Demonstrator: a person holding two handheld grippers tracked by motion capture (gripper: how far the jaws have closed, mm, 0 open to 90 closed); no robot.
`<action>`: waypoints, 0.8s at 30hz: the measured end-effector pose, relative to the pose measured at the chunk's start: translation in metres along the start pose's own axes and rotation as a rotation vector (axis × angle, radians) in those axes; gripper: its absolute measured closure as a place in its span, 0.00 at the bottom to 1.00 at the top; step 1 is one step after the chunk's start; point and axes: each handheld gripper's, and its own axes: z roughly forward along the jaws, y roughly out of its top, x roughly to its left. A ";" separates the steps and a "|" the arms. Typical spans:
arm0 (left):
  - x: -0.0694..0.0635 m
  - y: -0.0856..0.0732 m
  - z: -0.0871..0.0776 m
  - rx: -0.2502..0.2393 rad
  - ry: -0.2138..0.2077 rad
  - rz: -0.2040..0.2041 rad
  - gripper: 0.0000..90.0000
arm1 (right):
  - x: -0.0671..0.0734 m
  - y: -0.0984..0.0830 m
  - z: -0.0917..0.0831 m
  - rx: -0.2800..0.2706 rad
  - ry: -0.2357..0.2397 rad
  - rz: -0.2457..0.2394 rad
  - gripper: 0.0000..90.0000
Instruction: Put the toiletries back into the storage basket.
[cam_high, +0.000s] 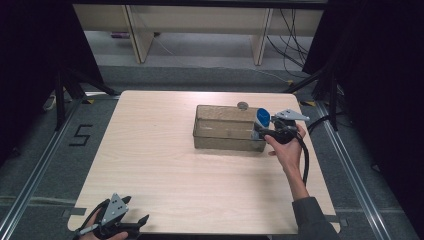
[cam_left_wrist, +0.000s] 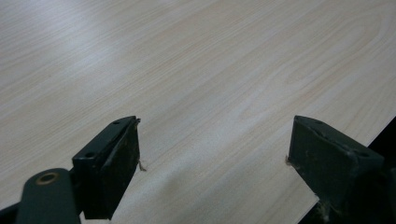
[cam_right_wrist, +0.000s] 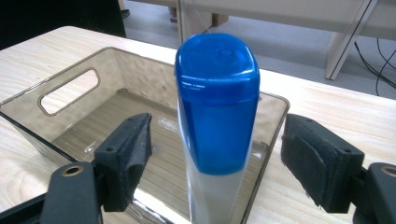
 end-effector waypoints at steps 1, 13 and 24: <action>0.000 0.000 0.000 0.003 -0.001 0.006 0.18 | 0.001 0.000 0.000 0.003 0.006 0.012 0.28; 0.002 0.000 -0.002 0.014 -0.003 0.030 0.18 | 0.004 0.001 -0.007 0.005 0.001 0.021 0.26; 0.000 0.000 0.000 -0.007 0.001 -0.004 0.18 | 0.006 0.000 -0.014 0.019 -0.004 0.017 0.26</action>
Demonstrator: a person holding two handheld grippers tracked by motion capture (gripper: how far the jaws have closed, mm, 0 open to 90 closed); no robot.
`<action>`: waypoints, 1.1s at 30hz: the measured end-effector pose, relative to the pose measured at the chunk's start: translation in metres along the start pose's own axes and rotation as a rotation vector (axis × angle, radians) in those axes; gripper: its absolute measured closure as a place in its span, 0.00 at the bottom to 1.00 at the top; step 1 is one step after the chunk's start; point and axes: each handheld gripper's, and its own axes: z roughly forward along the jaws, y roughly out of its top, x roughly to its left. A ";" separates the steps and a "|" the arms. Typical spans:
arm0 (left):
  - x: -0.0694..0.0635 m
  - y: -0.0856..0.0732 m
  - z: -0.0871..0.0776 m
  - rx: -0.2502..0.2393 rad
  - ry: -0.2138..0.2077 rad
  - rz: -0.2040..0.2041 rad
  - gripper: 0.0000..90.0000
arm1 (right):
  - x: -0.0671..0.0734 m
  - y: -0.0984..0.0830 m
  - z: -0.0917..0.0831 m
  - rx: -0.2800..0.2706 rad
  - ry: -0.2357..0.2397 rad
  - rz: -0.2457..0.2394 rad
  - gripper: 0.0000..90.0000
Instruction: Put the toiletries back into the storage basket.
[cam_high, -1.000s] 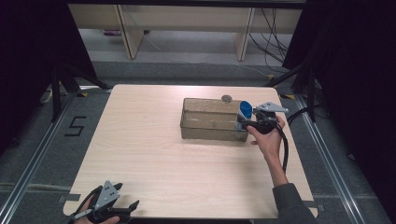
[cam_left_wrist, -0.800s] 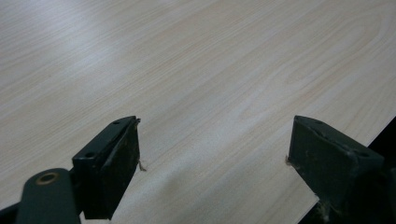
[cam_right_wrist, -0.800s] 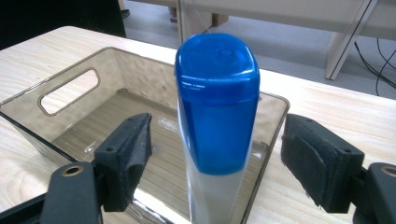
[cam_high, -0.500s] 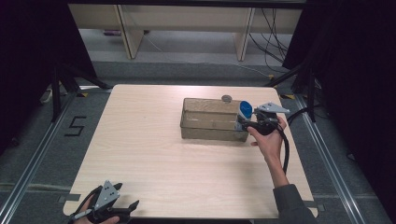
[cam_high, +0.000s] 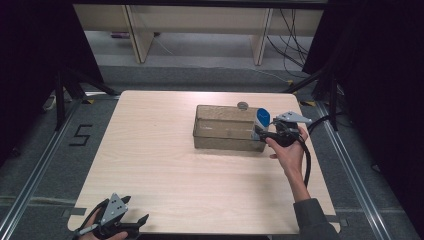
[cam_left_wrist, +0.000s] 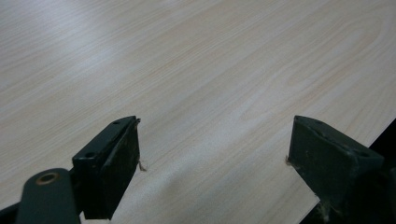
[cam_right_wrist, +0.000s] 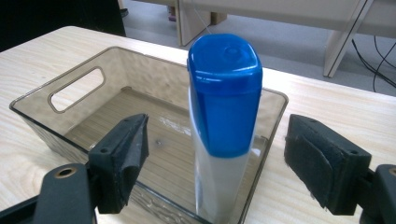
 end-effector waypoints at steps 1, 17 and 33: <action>0.001 0.000 -0.001 0.010 0.006 0.011 0.18 | -0.001 0.000 0.000 -0.010 -0.003 -0.007 0.26; 0.002 0.000 0.000 0.007 0.015 0.018 0.18 | 0.004 -0.005 -0.013 -0.004 0.013 0.005 0.25; 0.002 0.000 -0.001 0.011 0.012 0.019 0.18 | 0.005 -0.009 -0.026 -0.016 0.023 0.019 0.24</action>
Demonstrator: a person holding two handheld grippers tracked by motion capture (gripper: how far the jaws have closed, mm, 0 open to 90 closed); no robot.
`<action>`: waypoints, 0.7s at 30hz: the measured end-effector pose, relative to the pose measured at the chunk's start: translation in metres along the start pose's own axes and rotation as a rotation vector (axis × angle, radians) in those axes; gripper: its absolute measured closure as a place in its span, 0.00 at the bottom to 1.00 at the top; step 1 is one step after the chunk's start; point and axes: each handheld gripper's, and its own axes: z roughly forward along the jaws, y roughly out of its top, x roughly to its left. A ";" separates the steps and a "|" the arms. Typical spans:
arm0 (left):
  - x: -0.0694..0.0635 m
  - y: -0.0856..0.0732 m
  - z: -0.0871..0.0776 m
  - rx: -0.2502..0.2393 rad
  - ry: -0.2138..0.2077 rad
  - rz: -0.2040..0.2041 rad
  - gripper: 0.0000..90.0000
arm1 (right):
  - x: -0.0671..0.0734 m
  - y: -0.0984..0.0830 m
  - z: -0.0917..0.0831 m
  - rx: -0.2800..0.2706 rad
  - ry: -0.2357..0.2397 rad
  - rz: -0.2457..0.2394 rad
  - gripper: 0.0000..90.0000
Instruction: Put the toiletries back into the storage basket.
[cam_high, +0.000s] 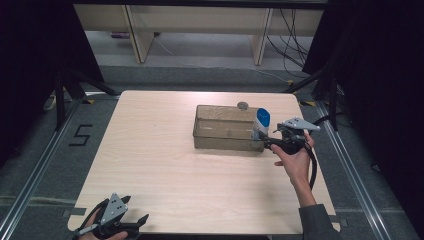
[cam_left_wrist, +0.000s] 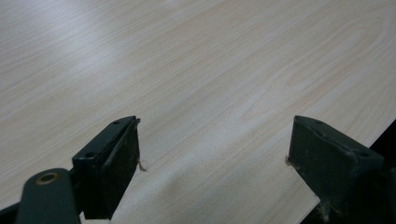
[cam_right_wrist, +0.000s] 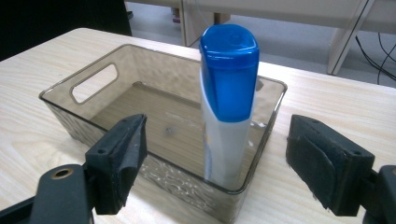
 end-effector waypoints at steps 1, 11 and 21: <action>0.000 0.000 0.000 0.000 0.000 0.000 0.18 | 0.001 0.000 -0.002 0.005 0.000 -0.002 0.24; 0.000 0.000 0.000 0.001 -0.004 -0.004 0.18 | 0.009 -0.004 -0.005 0.004 0.028 -0.011 0.24; 0.000 0.000 0.000 -0.001 -0.002 -0.003 0.18 | 0.021 -0.005 -0.010 0.007 0.062 -0.032 0.17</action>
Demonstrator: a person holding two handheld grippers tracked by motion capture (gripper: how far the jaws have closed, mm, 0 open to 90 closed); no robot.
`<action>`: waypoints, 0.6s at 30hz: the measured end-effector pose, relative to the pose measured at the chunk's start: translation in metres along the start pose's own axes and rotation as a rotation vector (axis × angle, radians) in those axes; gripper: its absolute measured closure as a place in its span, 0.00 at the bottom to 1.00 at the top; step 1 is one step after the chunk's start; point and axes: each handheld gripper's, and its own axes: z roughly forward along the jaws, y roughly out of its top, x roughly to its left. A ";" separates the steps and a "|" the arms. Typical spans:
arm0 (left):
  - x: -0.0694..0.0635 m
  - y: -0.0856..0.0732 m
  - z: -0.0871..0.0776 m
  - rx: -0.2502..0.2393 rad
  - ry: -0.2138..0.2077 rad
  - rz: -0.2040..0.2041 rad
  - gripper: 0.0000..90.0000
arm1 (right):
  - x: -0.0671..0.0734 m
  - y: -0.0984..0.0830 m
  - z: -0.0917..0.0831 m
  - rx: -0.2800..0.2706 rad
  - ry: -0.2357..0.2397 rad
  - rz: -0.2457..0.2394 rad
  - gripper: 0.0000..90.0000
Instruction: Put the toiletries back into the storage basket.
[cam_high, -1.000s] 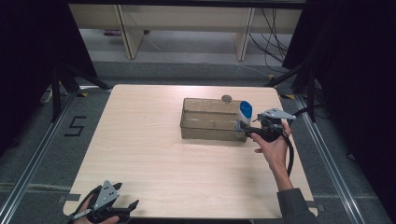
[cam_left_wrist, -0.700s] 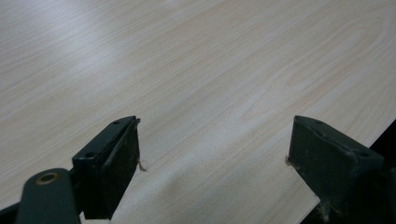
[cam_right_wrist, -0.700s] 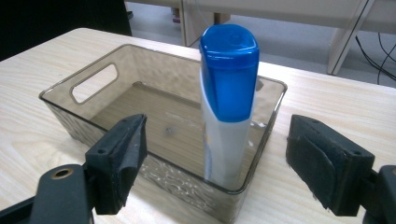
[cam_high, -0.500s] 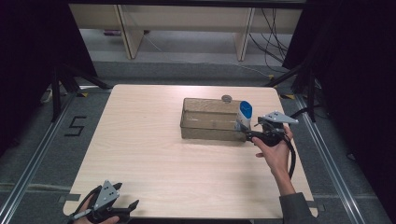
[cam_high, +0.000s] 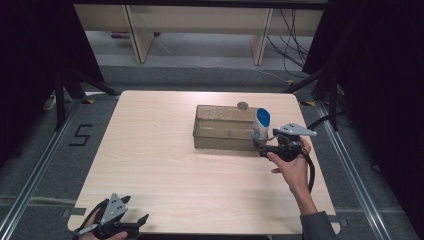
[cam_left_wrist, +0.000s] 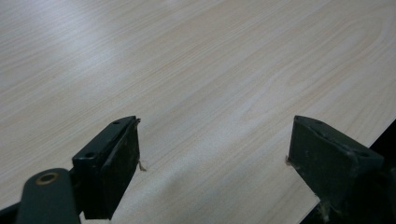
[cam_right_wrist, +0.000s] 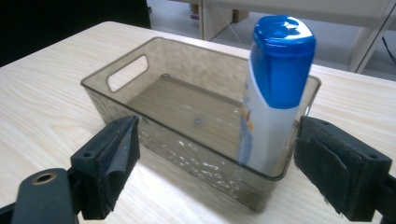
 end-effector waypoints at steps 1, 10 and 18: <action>0.000 0.000 0.000 0.003 -0.001 0.002 0.18 | 0.001 0.000 -0.001 0.005 0.005 -0.003 0.17; 0.000 0.000 0.000 0.002 0.002 0.004 0.18 | 0.015 -0.003 -0.006 0.003 0.035 -0.004 0.17; 0.000 0.000 0.000 0.005 -0.001 0.003 0.18 | 0.023 -0.007 -0.007 0.011 0.072 -0.019 0.17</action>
